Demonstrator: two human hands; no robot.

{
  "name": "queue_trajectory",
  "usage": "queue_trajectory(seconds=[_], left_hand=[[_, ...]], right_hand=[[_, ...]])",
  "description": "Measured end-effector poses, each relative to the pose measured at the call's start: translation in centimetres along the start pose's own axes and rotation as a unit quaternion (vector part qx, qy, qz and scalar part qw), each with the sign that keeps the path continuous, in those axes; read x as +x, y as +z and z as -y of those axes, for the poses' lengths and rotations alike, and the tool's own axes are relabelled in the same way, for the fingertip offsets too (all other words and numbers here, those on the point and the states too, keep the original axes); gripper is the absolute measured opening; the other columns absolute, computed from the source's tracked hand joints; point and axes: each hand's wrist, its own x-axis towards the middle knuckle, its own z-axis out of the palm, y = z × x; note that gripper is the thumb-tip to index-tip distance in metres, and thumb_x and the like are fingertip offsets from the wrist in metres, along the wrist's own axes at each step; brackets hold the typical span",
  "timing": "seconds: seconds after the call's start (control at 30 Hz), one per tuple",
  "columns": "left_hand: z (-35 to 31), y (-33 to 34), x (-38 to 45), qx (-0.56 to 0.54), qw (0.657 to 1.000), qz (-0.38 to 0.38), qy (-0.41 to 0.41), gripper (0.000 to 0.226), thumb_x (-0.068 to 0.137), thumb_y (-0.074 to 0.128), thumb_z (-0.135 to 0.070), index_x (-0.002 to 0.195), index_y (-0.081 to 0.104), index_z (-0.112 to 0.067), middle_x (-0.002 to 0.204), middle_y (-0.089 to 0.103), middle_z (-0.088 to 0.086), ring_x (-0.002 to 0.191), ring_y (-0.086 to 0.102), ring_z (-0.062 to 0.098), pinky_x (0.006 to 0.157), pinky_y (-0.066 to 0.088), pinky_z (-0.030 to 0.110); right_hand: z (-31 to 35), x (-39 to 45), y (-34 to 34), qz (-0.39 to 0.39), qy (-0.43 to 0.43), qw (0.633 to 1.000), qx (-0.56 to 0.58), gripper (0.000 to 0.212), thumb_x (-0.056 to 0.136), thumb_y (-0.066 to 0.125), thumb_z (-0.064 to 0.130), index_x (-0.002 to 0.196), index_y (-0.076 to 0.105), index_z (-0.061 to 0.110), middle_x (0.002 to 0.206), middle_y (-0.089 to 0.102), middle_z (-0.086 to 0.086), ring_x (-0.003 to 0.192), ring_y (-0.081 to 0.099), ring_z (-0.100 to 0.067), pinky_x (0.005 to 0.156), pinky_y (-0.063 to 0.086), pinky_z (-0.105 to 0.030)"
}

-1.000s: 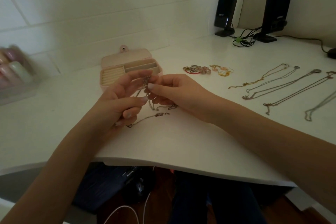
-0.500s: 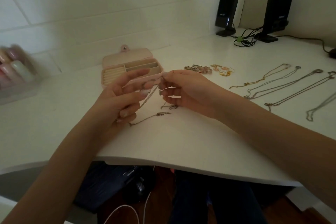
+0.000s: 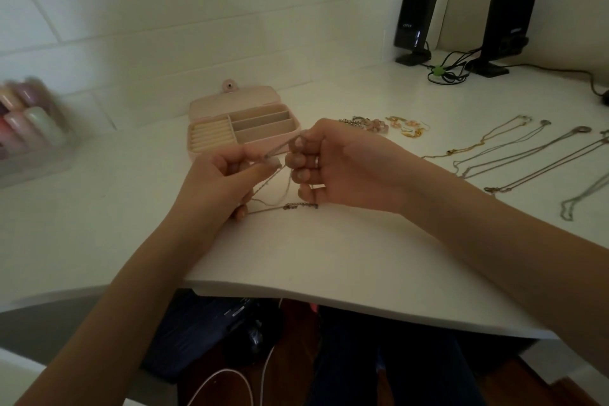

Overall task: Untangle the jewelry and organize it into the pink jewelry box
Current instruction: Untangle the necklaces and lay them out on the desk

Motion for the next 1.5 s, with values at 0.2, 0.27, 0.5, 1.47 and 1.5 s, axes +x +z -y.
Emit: queue_trajectory(seconds=[0.2, 0.27, 0.5, 1.47, 1.5], left_hand=[[-0.1, -0.3, 0.4, -0.047, 0.997, -0.057, -0.020, 0.012, 0.087, 0.061, -0.017, 0.076, 0.064, -0.022, 0.050, 0.051, -0.005, 0.042, 0.048, 0.010, 0.035, 0.033, 0.018], [-0.2, -0.1, 0.2, -0.037, 0.998, -0.052, -0.017, 0.012, 0.087, 0.061, -0.023, 0.076, 0.065, -0.024, 0.057, 0.058, -0.005, 0.049, 0.060, 0.011, 0.035, 0.034, 0.017], [0.0, -0.6, 0.3, -0.034, 0.993, -0.109, -0.024, 0.016, 0.093, 0.053, -0.024, 0.090, 0.067, -0.018, 0.077, 0.064, -0.003, 0.067, 0.068, 0.005, 0.038, 0.040, 0.017], [1.6, -2.8, 2.2, -0.047, 0.915, -0.391, -0.090, 0.030, 0.088, 0.048, -0.048, 0.101, 0.043, -0.022, 0.124, 0.047, 0.004, 0.085, 0.048, 0.019, 0.071, 0.040, 0.031], [1.4, -2.8, 2.1, -0.040, 0.910, -0.400, -0.099, 0.030, 0.087, 0.048, -0.048, 0.100, 0.040, -0.022, 0.130, 0.044, 0.007, 0.089, 0.047, 0.020, 0.074, 0.039, 0.033]], right_hand=[[0.6, -0.1, -0.9, -0.024, -0.005, 0.997, 0.073, 0.027, 0.084, 0.039, 0.023, 0.058, 0.039, 0.018, 0.066, 0.050, -0.001, 0.062, 0.048, -0.015, 0.065, 0.040, -0.026], [0.4, 0.0, -1.0, -0.032, 0.001, 0.998, 0.062, 0.033, 0.088, 0.044, 0.029, 0.058, 0.033, 0.019, 0.065, 0.050, -0.001, 0.064, 0.048, -0.015, 0.066, 0.040, -0.026], [0.2, 0.1, -0.5, -0.111, -0.085, 0.990, 0.038, 0.049, 0.089, 0.059, 0.018, 0.040, 0.049, 0.018, 0.062, 0.051, -0.003, 0.061, 0.049, -0.014, 0.064, 0.041, -0.026], [1.1, 0.2, -2.0, -0.332, -0.253, 0.905, -0.080, 0.034, 0.089, 0.060, 0.034, 0.062, 0.053, 0.015, 0.070, 0.055, -0.001, 0.070, 0.057, -0.012, 0.076, 0.056, -0.029], [1.3, 0.2, -2.1, -0.337, -0.256, 0.904, -0.065, 0.031, 0.089, 0.060, 0.035, 0.066, 0.055, 0.015, 0.071, 0.055, -0.001, 0.072, 0.057, -0.013, 0.077, 0.057, -0.030]])
